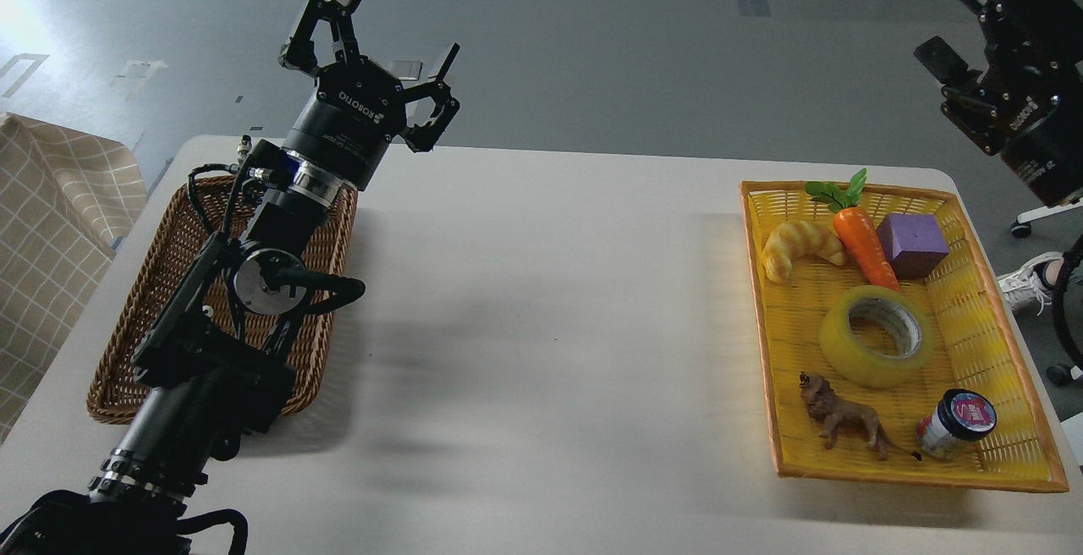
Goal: Place and transfer tape with both arms
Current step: 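Raise the right gripper up and away from the yellow tray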
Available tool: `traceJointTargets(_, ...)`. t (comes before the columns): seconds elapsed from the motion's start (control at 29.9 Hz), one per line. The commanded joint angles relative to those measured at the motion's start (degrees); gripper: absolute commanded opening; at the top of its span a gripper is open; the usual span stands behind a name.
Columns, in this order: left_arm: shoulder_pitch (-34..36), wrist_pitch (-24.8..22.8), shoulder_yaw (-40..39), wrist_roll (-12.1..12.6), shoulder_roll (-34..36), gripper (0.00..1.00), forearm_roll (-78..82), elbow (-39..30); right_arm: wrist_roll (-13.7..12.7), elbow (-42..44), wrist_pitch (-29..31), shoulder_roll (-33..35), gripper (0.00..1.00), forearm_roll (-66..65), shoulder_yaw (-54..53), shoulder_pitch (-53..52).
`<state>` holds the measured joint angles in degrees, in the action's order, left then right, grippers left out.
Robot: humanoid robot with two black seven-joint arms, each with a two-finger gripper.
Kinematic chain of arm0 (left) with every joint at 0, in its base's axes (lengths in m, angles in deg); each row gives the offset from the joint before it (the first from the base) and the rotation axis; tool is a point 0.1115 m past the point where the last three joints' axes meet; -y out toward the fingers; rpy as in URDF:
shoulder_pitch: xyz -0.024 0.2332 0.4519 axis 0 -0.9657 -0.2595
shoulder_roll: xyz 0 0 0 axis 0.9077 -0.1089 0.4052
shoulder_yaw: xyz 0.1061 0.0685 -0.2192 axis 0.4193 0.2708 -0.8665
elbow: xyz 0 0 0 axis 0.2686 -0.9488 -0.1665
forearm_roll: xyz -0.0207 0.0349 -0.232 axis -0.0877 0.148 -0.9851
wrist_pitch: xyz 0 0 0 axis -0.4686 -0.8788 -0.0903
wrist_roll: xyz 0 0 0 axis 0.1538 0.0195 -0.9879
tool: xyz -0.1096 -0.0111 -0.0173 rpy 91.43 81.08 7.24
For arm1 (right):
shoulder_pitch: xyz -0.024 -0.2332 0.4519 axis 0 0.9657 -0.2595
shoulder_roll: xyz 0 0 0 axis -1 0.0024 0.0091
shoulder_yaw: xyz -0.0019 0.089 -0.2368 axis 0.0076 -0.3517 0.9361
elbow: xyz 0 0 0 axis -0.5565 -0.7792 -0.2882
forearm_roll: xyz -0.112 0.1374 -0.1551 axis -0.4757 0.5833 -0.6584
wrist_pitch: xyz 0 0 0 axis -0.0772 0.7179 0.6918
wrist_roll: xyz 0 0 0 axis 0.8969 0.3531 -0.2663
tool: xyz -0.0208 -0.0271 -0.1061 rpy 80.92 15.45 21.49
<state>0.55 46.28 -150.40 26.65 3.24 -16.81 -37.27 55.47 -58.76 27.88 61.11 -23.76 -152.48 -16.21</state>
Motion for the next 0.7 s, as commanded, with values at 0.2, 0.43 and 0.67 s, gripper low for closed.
traceJointTargets(0.2, 0.04, 0.0, 0.0, 0.0, -0.24, 0.99, 0.0, -0.26, 0.09, -0.53, -0.59, -1.74, 0.98, -0.07, -7.29, 4.41)
traceJointTargets(0.43, 0.04, 0.0, 0.0, 0.0, -0.07, 0.99, 0.0, -0.26, -0.44, -4.74, 1.69, -0.52, 1.0, 0.11, -8.25, 7.05)
traceJointTargets(0.67, -0.4, 0.0, 0.0, 0.0, -0.07, 0.99, 0.0, -0.61, -0.17, -4.83, 2.72, 7.37, 0.98, -0.95, -7.2, 7.32)
